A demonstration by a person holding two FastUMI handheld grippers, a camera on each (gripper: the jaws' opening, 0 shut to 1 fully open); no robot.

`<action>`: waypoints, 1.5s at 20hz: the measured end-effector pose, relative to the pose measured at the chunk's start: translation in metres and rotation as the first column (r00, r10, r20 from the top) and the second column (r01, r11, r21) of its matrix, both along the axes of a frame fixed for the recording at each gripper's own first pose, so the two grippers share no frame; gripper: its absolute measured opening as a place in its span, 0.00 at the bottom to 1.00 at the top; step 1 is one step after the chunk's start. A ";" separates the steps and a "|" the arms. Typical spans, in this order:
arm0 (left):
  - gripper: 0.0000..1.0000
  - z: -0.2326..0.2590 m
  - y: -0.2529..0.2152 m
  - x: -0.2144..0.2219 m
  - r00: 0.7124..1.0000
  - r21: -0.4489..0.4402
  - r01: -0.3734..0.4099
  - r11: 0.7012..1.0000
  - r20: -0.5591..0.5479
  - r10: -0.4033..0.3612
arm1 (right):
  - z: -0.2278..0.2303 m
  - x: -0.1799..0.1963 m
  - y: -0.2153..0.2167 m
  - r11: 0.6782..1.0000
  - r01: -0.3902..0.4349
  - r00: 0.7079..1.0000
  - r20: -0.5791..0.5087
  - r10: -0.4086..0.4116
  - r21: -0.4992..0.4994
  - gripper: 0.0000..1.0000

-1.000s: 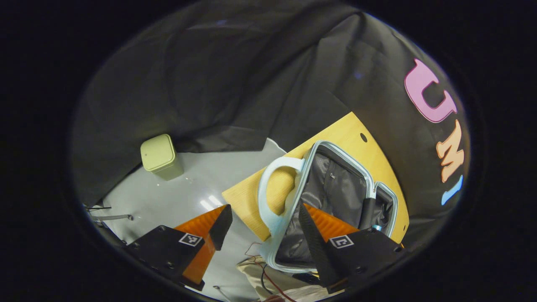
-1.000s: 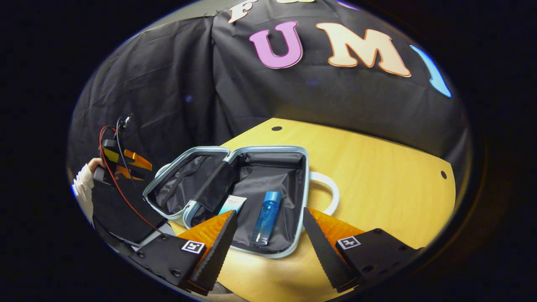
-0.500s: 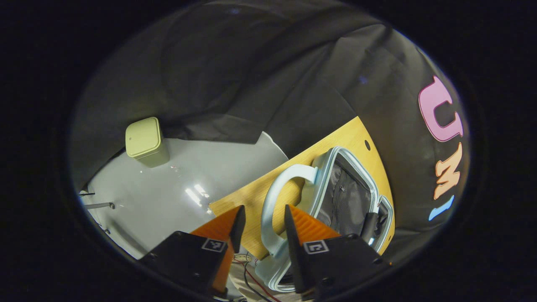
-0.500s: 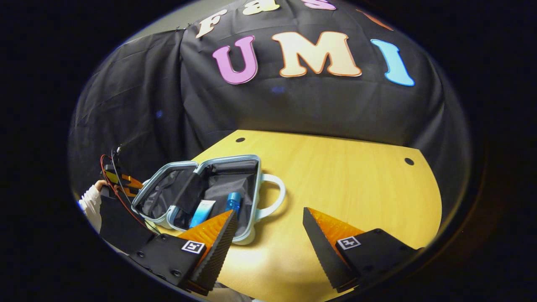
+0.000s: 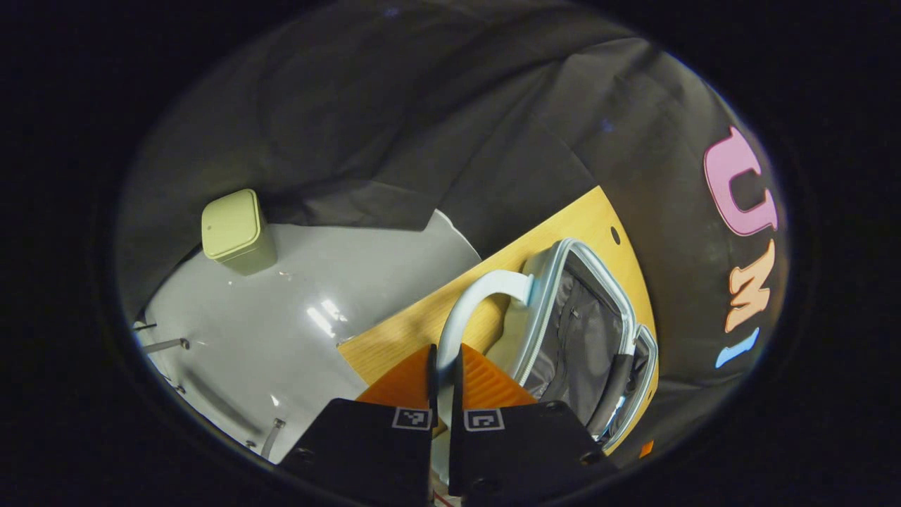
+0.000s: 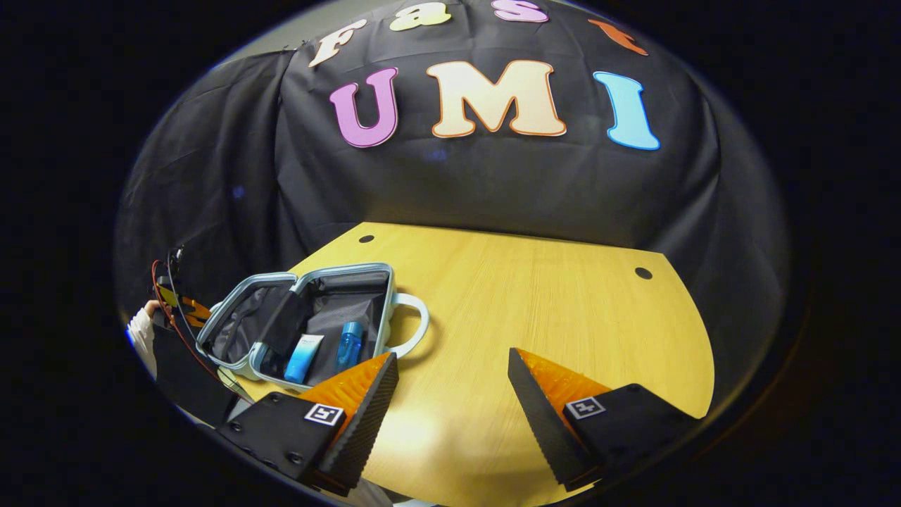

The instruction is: First open the suitcase, pack the skin care products into it, and then close the suitcase.

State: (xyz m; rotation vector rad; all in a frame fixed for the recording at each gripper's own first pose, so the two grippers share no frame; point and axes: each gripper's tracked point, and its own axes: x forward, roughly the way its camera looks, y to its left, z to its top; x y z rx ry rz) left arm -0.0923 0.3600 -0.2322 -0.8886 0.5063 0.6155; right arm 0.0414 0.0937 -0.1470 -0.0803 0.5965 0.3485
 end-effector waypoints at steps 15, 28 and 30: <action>0.00 0.170 -0.091 0.002 0.968 0.313 0.245 0.918 -0.140 -0.210 | 0.001 0.007 -0.021 0.999 0.028 0.999 0.030 -0.029 0.042 0.94; 0.00 0.259 -0.235 0.091 0.893 0.469 0.448 0.761 -0.205 -0.400 | -0.001 0.002 -0.065 0.994 0.067 0.996 0.058 -0.072 0.085 0.98; 0.00 0.259 -0.256 0.111 0.874 0.477 0.483 0.735 -0.212 -0.437 | 0.001 0.000 -0.073 0.991 0.082 0.994 0.061 -0.088 0.104 0.98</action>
